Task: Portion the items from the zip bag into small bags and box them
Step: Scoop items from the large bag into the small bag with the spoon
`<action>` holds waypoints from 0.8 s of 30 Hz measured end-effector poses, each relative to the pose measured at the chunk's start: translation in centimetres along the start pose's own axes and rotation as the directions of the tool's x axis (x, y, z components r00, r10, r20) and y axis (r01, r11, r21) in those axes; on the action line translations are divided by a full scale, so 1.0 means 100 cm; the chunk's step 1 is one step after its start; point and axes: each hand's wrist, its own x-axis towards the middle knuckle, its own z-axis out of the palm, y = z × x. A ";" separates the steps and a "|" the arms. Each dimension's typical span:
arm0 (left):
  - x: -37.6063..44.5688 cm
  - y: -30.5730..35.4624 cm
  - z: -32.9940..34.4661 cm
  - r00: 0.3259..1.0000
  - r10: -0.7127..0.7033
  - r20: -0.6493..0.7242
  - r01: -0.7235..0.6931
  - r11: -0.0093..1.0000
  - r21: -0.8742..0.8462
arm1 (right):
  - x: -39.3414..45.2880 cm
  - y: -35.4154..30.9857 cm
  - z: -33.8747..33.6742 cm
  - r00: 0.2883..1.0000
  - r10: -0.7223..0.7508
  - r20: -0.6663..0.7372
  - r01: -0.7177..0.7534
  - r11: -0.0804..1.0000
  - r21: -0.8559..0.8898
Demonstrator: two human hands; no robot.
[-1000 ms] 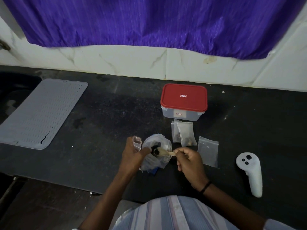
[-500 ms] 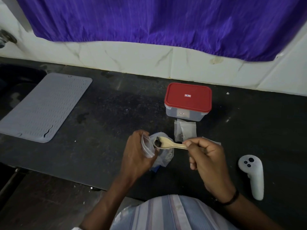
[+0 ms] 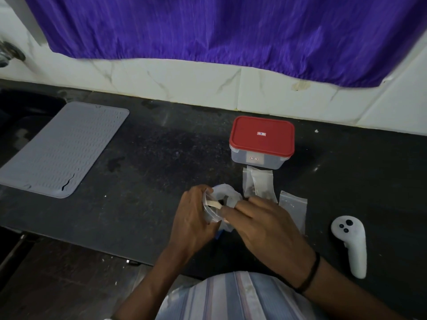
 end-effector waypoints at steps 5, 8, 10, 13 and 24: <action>0.003 -0.006 -0.001 0.993 -0.115 -0.035 0.113 0.993 -0.045 | -0.010 0.013 0.005 0.976 0.131 -0.175 -0.114 0.988 0.106; 0.005 -0.005 0.000 0.975 -0.201 -0.099 0.196 0.979 -0.062 | -0.020 0.024 0.012 0.898 0.401 -0.182 -0.330 0.887 0.323; 0.007 -0.009 0.003 0.949 -0.282 -0.137 0.276 0.959 -0.064 | -0.028 0.028 0.024 0.888 0.449 -0.098 -0.404 0.864 0.299; 0.010 -0.019 0.009 0.908 -0.385 -0.167 0.395 0.918 0.031 | -0.037 0.026 0.051 0.920 0.391 -0.003 -0.385 0.909 0.159; 0.005 -0.009 0.025 0.872 -0.422 -0.247 0.455 0.886 0.094 | -0.015 0.021 0.082 0.958 0.278 -0.065 -0.272 0.959 0.083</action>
